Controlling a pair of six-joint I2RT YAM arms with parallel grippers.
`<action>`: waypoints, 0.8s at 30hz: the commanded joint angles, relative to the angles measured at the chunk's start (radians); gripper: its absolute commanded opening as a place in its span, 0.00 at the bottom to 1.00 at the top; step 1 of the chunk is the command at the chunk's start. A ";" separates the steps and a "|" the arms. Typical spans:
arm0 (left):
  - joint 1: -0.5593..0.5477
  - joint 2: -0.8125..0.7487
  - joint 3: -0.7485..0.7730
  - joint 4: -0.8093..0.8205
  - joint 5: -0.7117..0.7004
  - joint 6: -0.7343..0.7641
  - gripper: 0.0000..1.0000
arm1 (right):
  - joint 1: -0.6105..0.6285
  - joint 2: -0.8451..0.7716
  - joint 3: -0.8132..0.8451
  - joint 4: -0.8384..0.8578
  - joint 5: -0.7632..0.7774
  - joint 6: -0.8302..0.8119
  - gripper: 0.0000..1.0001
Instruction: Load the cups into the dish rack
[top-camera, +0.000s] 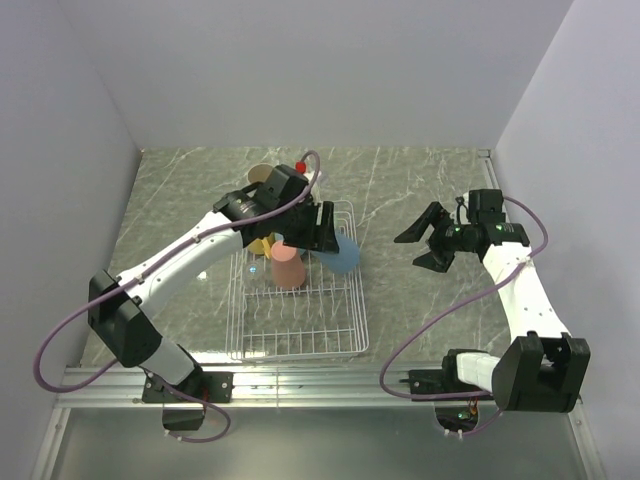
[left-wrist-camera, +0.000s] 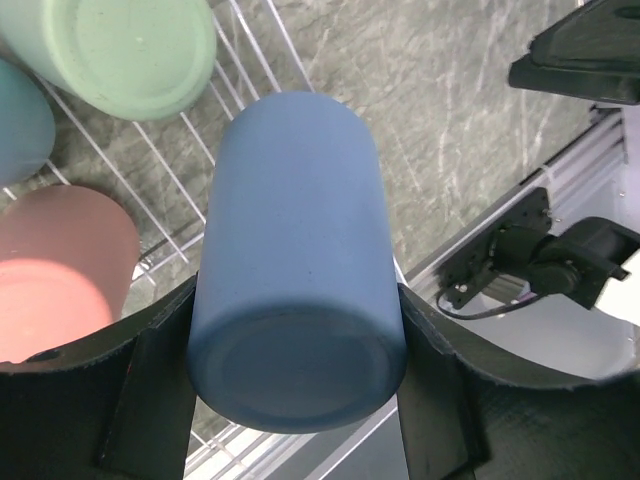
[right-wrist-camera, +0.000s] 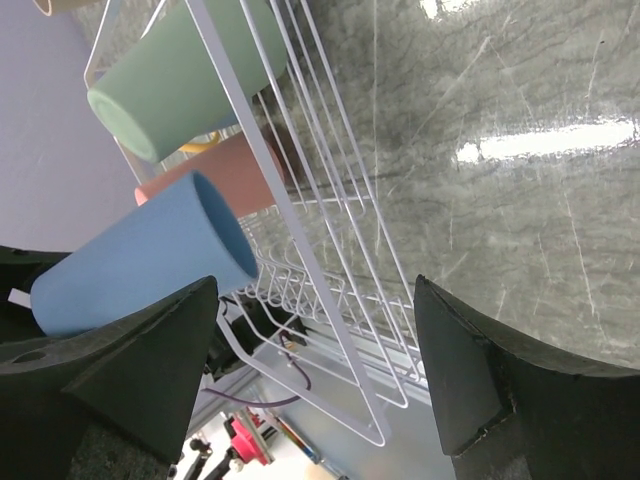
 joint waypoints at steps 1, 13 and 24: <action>-0.009 0.011 0.018 -0.012 -0.039 0.026 0.00 | -0.007 0.003 0.001 0.000 0.006 -0.025 0.85; -0.036 0.208 0.156 -0.180 -0.306 0.018 0.00 | -0.007 0.078 0.058 0.005 -0.013 -0.037 0.84; -0.065 0.291 0.239 -0.180 -0.316 -0.003 0.28 | -0.007 0.100 0.060 0.006 -0.012 -0.045 0.84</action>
